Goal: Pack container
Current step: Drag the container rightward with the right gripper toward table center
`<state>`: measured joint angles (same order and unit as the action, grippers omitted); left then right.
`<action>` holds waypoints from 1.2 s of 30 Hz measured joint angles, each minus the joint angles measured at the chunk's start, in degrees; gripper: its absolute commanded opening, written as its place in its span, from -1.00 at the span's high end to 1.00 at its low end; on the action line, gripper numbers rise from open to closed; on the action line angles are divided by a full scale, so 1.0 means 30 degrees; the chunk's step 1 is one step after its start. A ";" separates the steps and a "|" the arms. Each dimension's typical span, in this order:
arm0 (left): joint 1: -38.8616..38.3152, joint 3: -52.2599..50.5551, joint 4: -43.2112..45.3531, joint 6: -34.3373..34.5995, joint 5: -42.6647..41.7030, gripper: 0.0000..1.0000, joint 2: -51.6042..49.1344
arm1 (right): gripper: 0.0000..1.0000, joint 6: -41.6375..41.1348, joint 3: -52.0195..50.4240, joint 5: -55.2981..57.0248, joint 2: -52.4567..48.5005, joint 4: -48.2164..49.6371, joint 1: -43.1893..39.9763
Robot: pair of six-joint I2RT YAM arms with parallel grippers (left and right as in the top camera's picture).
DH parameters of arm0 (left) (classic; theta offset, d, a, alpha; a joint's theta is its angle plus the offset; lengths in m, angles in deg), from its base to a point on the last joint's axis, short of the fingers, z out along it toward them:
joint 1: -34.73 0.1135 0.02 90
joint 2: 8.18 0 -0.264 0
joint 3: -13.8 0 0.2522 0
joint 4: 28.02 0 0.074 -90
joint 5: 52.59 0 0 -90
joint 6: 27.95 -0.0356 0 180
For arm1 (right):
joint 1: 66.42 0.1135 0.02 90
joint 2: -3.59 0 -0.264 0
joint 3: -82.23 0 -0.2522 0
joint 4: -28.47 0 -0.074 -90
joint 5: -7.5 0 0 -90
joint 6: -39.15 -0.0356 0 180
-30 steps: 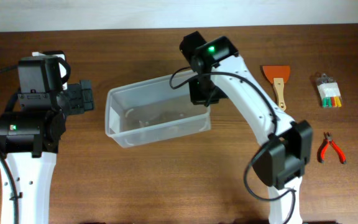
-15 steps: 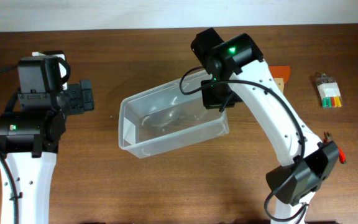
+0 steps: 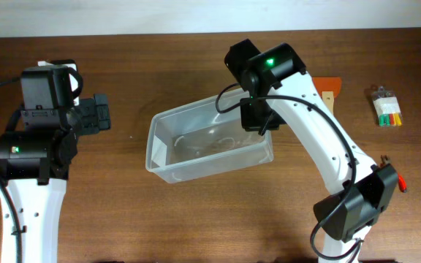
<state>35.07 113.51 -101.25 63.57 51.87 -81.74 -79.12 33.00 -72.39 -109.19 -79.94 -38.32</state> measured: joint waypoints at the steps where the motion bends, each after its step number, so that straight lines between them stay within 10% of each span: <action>1: 0.0000 0.0000 -0.0007 0.0000 0.0000 -0.98 0.0000 | 0.92 -0.0015 -0.0138 0.0007 0.0007 0.0044 0.0000; 36: 0.0000 0.0000 -0.0393 0.0000 0.0000 -0.98 0.0000 | 0.92 0.3519 -0.7679 -0.0838 0.0750 0.5289 -0.2892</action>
<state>35.07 113.51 -102.43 63.57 51.87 -81.74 -68.56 9.96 -74.91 -106.93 -64.07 -47.00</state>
